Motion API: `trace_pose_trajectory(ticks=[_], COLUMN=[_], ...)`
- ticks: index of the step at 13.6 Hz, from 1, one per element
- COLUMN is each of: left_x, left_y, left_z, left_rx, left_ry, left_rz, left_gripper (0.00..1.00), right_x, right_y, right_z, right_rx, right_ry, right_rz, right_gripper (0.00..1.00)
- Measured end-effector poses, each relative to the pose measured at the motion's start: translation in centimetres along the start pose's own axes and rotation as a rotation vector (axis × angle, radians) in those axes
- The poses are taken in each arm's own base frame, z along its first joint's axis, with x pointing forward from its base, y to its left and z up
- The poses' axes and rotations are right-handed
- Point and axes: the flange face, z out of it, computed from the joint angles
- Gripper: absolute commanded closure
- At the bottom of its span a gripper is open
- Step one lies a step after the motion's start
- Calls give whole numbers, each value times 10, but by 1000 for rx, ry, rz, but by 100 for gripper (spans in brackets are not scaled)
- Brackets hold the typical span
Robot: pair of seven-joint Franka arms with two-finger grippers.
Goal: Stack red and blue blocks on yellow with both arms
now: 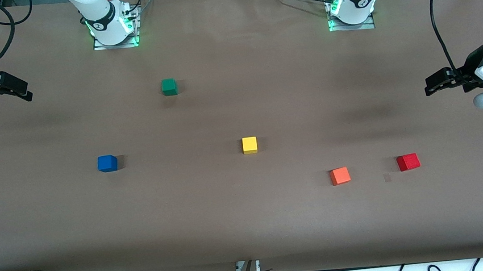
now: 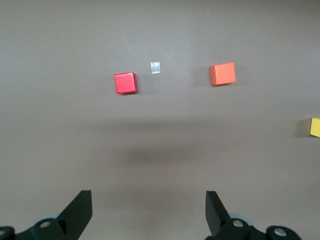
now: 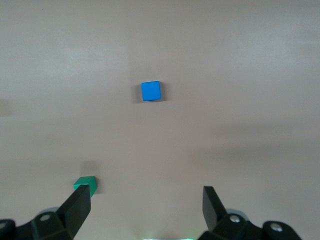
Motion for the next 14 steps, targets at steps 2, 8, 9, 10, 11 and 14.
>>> trace_pose_trajectory(ticks=[2, 8, 9, 10, 11, 14], left_x=[0, 0, 1, 1, 2, 5], left_y=[0, -3, -5, -7, -9, -12], left_z=[0, 0, 1, 2, 4, 10], left_rx=[0, 0, 0, 0, 1, 1], left_ry=[0, 0, -1, -3, -7, -16], left_rz=[0, -4, -8, -12, -15, -20], left_gripper=[0, 0, 0, 0, 0, 0], right_x=[0, 0, 0, 0, 0, 0], right_y=[0, 0, 0, 0, 0, 0], right_z=[0, 0, 0, 0, 0, 0], right_rx=[0, 0, 0, 0, 0, 0], right_ry=[0, -1, -1, -1, -1, -1], right_rz=[0, 0, 0, 0, 0, 0], right_gripper=[1, 1, 1, 1, 1, 1])
